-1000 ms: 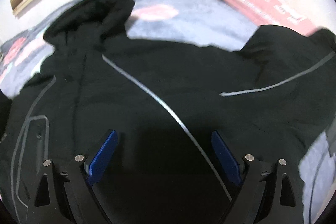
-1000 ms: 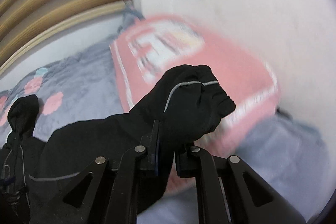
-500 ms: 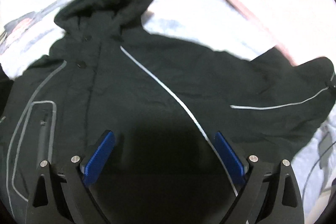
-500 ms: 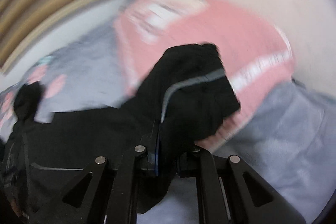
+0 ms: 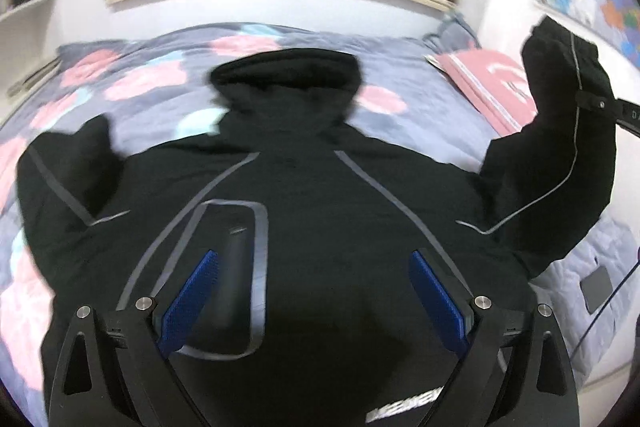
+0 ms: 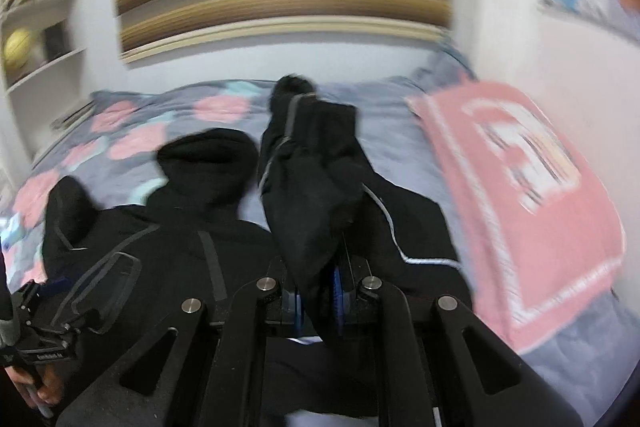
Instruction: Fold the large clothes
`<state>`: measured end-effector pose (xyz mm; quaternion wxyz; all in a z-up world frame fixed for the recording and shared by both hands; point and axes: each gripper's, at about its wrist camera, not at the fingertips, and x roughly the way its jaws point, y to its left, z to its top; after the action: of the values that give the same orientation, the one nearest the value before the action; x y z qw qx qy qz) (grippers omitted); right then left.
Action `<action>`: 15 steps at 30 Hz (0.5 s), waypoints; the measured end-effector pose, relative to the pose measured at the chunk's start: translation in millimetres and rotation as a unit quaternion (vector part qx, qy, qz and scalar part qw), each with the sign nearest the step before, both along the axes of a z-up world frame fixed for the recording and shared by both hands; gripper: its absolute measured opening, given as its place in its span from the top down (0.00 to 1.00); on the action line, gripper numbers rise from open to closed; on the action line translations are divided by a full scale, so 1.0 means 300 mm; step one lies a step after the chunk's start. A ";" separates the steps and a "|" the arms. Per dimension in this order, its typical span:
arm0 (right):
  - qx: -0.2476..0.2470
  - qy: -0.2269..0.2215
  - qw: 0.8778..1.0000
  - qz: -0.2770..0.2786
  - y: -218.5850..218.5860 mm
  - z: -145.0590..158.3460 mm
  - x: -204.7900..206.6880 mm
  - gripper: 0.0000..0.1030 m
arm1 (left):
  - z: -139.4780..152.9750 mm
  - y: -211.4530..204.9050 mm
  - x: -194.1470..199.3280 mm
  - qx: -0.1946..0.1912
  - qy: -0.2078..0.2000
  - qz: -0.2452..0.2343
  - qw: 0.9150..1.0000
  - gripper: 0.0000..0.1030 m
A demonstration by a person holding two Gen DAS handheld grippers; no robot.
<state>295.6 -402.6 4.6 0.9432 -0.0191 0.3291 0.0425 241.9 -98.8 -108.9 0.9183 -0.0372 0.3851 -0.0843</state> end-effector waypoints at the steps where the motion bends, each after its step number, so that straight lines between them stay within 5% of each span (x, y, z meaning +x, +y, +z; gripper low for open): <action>1: -0.001 -0.004 1.000 0.010 0.080 0.010 -0.001 0.88 | 0.000 0.060 -0.020 -0.008 0.003 0.013 1.000 0.06; 9: 0.009 0.018 0.996 0.085 0.621 -0.086 0.082 0.87 | -0.018 0.343 -0.113 -0.023 -0.005 0.077 0.997 0.07; 15: -0.021 0.104 0.984 0.145 1.002 -0.392 0.136 0.85 | -0.049 0.503 -0.153 -0.048 0.001 0.122 0.991 0.07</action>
<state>336.3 -102.1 -113.1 0.8870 -0.0821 0.4200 0.1733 196.0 52.0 -123.6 0.9182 -0.1284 0.3745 0.0101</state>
